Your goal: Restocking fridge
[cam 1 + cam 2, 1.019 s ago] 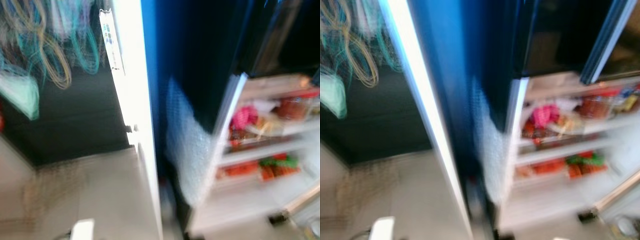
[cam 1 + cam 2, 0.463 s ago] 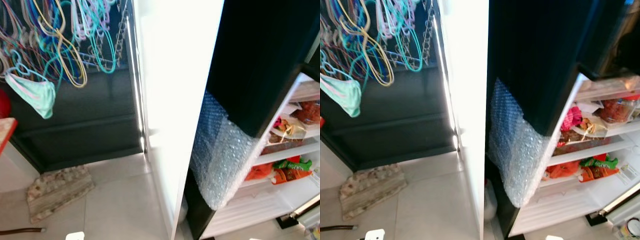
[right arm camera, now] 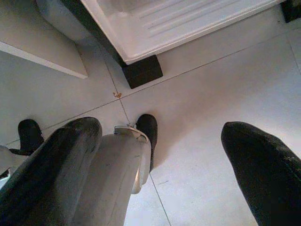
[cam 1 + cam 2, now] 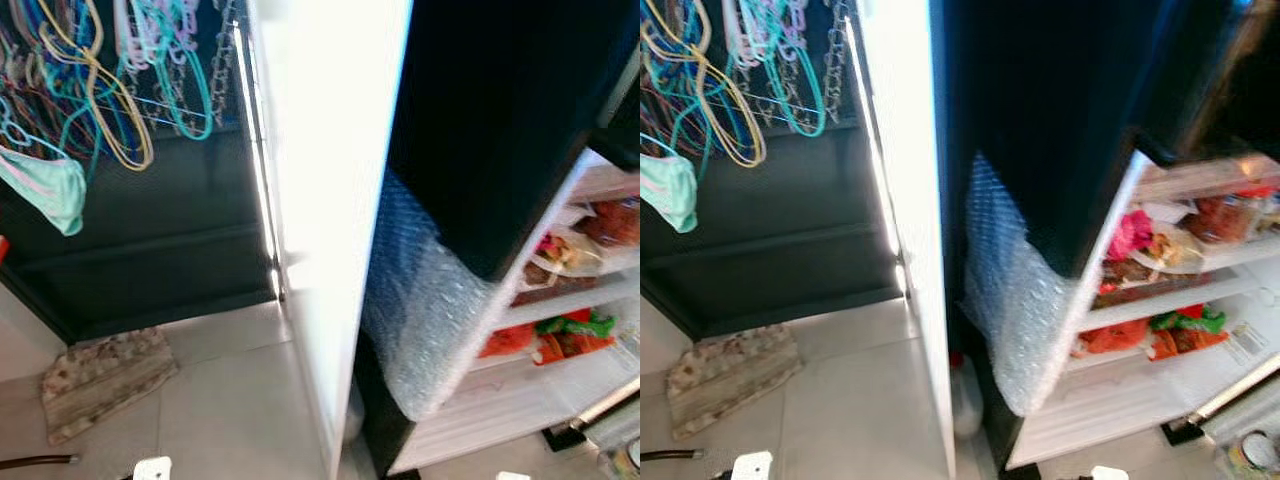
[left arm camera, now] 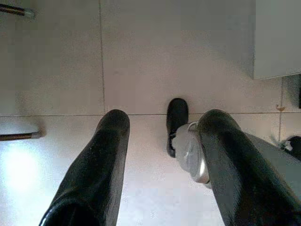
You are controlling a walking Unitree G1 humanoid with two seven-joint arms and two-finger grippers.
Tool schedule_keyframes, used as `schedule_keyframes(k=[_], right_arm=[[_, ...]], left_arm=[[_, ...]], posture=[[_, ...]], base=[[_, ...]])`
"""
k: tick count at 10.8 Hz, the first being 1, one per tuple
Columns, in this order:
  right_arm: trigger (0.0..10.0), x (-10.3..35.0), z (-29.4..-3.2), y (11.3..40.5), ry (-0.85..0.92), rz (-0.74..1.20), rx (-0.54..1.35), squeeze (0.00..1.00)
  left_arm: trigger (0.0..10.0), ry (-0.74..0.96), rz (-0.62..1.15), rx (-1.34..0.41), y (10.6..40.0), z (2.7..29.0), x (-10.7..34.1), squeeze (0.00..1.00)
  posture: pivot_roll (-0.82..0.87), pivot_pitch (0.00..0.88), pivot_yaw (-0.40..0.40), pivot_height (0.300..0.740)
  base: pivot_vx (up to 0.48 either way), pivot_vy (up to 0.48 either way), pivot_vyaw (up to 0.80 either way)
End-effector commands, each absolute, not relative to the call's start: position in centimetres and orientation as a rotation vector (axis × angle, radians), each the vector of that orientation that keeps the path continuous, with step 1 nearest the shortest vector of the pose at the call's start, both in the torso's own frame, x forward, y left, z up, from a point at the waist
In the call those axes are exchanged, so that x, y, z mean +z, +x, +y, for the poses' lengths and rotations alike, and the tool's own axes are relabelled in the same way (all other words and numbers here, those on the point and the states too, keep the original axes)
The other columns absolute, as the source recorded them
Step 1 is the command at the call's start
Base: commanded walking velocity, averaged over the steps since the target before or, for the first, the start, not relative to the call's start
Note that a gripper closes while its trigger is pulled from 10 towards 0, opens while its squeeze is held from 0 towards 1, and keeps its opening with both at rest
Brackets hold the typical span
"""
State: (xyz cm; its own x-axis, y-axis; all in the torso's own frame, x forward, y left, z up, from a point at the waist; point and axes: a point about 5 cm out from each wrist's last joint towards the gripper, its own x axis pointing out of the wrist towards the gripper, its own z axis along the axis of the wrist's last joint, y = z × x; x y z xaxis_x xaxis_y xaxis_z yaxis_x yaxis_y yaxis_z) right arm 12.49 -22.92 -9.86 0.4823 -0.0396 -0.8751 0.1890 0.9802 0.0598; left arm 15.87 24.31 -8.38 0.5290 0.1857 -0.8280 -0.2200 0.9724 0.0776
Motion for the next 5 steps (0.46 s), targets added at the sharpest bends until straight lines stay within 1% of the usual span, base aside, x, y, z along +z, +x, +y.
schedule_keyframes(k=[1,5], right_arm=[[10.0,-9.87,-23.14,12.27,0.157,1.061,-0.149,0.0],[10.0,-9.79,-23.52,12.26,0.153,1.061,-0.162,0.0]], left_arm=[[10.0,-0.051,1.007,0.249,15.13,24.23,-8.72,0.0],[10.0,-0.066,1.012,0.246,15.16,23.85,-8.82,0.0]], posture=[[0.02,0.0,-0.006,0.74],[0.02,0.0,-0.018,0.74]], base=[[-0.289,0.0,0.0],[-0.308,0.0,0.0]])
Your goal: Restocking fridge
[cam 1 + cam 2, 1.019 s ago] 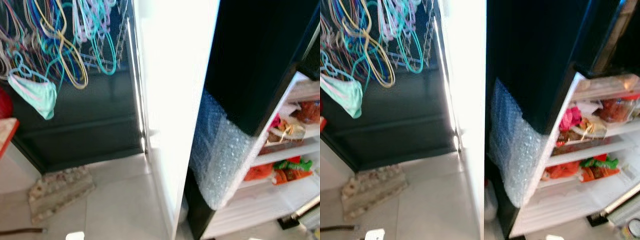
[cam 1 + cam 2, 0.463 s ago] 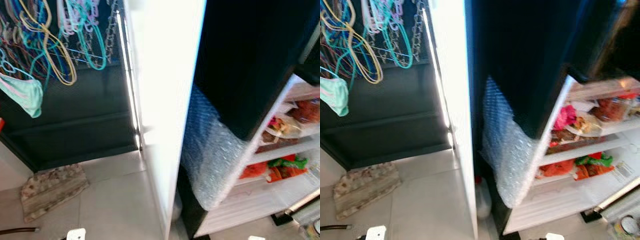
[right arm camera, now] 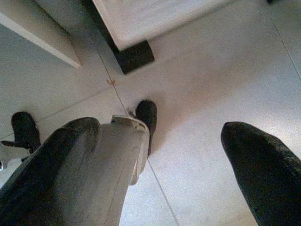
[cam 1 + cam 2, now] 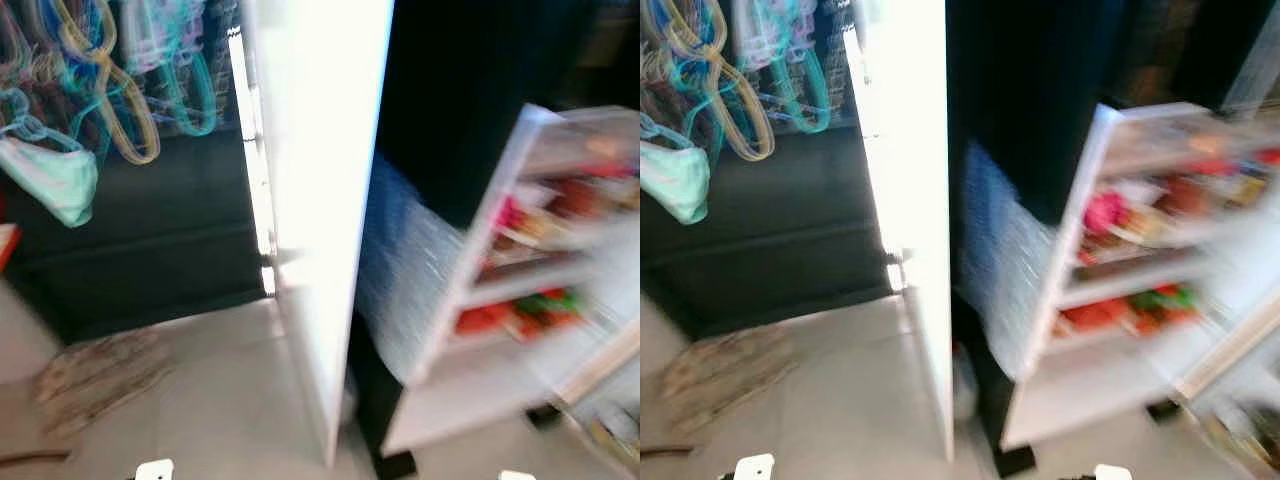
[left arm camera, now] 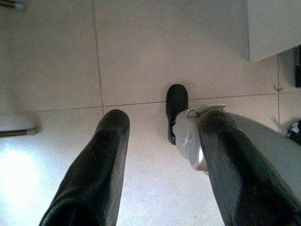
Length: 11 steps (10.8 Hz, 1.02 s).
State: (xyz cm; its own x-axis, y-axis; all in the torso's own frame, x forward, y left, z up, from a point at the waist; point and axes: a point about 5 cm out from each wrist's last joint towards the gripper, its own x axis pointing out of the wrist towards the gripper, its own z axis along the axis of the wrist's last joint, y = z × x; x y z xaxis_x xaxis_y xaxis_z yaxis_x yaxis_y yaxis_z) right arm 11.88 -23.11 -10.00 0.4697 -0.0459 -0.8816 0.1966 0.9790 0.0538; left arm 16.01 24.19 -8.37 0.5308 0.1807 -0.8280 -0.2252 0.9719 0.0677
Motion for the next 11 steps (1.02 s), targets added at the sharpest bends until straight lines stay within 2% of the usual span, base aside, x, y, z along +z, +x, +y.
schedule_keyframes(k=[1,6,11], right_arm=[[10.0,-9.79,-23.61,12.22,0.15,1.065,-0.163,0.0],[10.0,-9.75,-23.68,12.32,0.138,1.074,-0.155,0.0],[10.0,-9.74,-23.75,12.3,0.136,1.073,-0.157,0.0]], left_arm=[[10.0,-0.068,1.012,0.245,15.15,23.76,-8.85,0.0],[10.0,-0.067,1.011,0.24,15.31,23.65,-8.82,0.0],[10.0,-0.042,1.025,0.238,15.28,23.66,-8.85,0.0]], posture=[[0.02,0.0,-0.02,0.74],[0.01,0.0,-0.02,0.74],[-0.01,0.0,-0.017,0.74]], base=[[-0.315,0.0,0.0],[-0.308,0.0,-0.75],[0.0,0.0,-0.76]])
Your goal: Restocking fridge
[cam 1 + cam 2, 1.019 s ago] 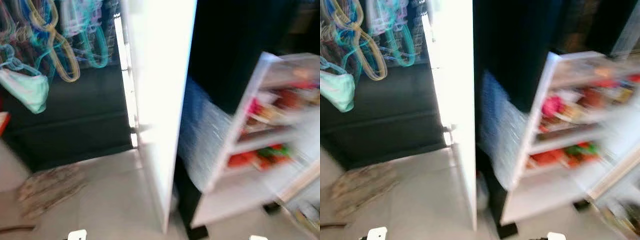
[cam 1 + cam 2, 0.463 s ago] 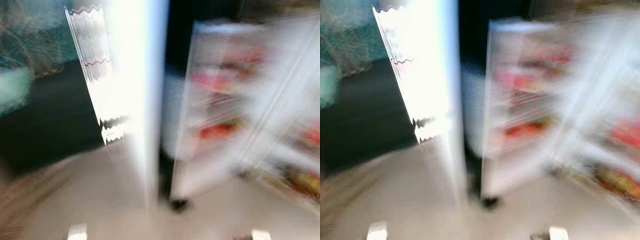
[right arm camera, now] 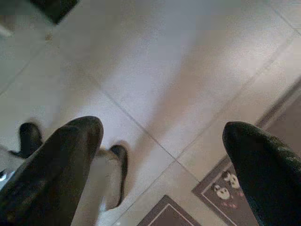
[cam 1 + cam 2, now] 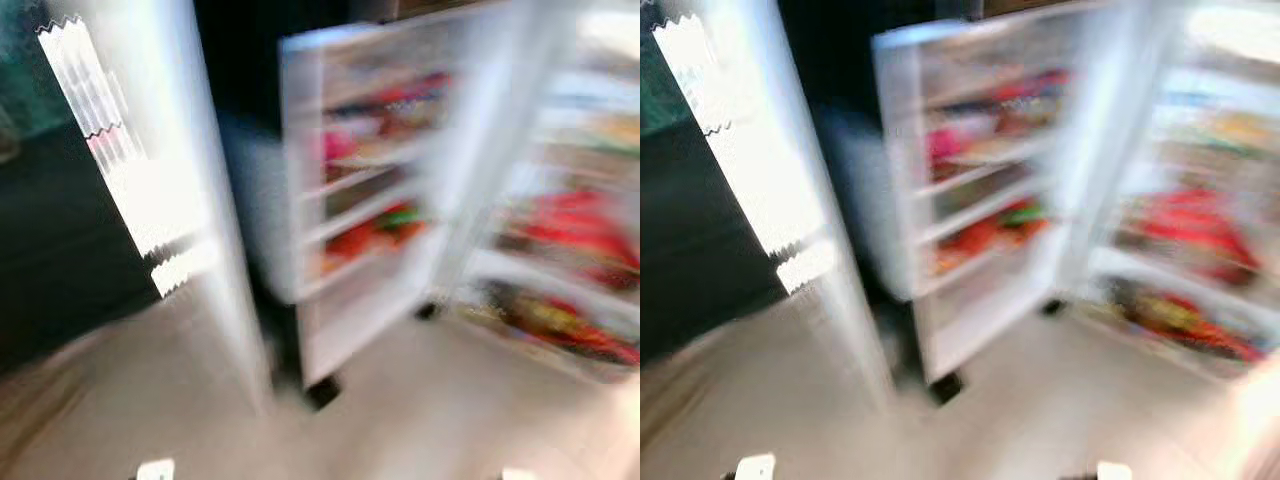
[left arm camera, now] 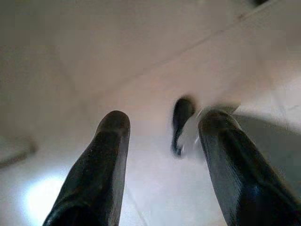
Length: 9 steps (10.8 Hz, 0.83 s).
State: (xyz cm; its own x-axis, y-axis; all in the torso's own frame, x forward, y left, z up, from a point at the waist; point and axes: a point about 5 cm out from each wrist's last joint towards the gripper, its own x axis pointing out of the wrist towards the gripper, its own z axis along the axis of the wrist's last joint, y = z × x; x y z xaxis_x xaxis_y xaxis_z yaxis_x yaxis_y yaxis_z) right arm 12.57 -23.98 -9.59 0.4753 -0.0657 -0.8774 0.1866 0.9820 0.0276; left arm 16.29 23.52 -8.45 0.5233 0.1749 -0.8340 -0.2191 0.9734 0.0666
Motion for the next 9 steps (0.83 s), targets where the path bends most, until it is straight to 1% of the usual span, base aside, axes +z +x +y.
schedule_keyframes(k=[1,6,9], right_arm=[[10.0,-9.74,-23.71,12.33,0.136,1.071,-0.157,0.0],[10.0,-9.82,-23.63,12.15,0.146,1.067,-0.174,0.0],[10.0,-9.84,-23.55,12.14,0.138,1.075,-0.159,0.0]], left_arm=[[10.0,-0.041,1.025,0.239,15.25,23.71,-8.84,0.0],[10.0,-0.038,1.024,0.224,15.14,23.74,-8.86,0.0],[10.0,-0.016,1.03,0.22,15.13,23.89,-8.84,0.0]], posture=[[-0.01,0.0,-0.011,0.74],[-0.02,0.0,0.006,0.74],[-0.02,0.0,0.003,0.74]], base=[[0.0,0.0,0.0],[0.0,0.0,0.0],[0.0,0.0,-0.8]])
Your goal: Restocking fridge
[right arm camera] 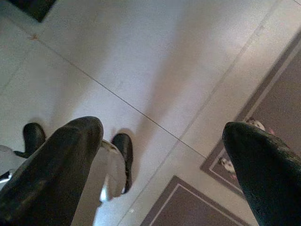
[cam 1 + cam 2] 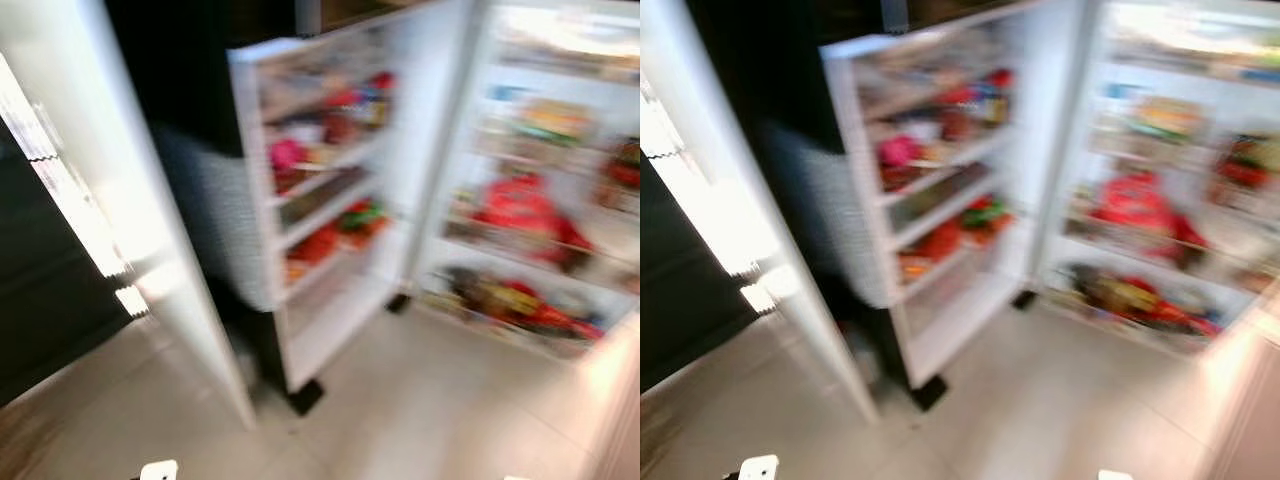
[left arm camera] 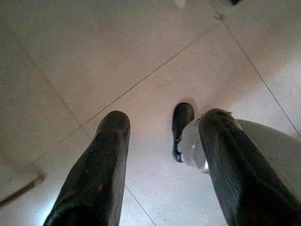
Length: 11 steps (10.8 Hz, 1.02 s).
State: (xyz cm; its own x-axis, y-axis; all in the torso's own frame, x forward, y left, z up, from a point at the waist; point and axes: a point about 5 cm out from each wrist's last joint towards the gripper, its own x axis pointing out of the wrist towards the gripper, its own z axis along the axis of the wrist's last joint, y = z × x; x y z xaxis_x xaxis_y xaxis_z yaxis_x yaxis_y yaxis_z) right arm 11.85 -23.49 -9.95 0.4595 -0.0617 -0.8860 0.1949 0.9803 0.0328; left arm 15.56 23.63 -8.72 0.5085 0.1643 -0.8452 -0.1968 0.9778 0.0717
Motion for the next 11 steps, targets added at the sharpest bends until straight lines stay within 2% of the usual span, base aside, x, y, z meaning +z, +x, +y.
schedule_keyframes(k=[1,7,11], right_arm=[[10.0,-9.84,-23.56,12.15,0.137,1.073,-0.161,0.0],[10.0,-9.74,-23.5,12.47,0.143,1.058,-0.162,0.0],[10.0,-9.73,-23.53,12.5,0.146,1.057,-0.169,0.0]], left_arm=[[10.0,-0.009,1.033,0.215,15.14,23.91,-8.83,0.0],[10.0,-0.008,1.031,0.215,15.38,23.96,-8.73,0.0],[10.0,-0.008,1.029,0.214,15.45,23.94,-8.71,0.0]], posture=[[-0.02,0.0,0.003,0.74],[-0.01,0.0,0.002,0.74],[-0.01,0.0,0.001,0.74]], base=[[0.0,0.0,0.0],[0.0,0.0,0.0],[0.0,-0.285,0.0]])
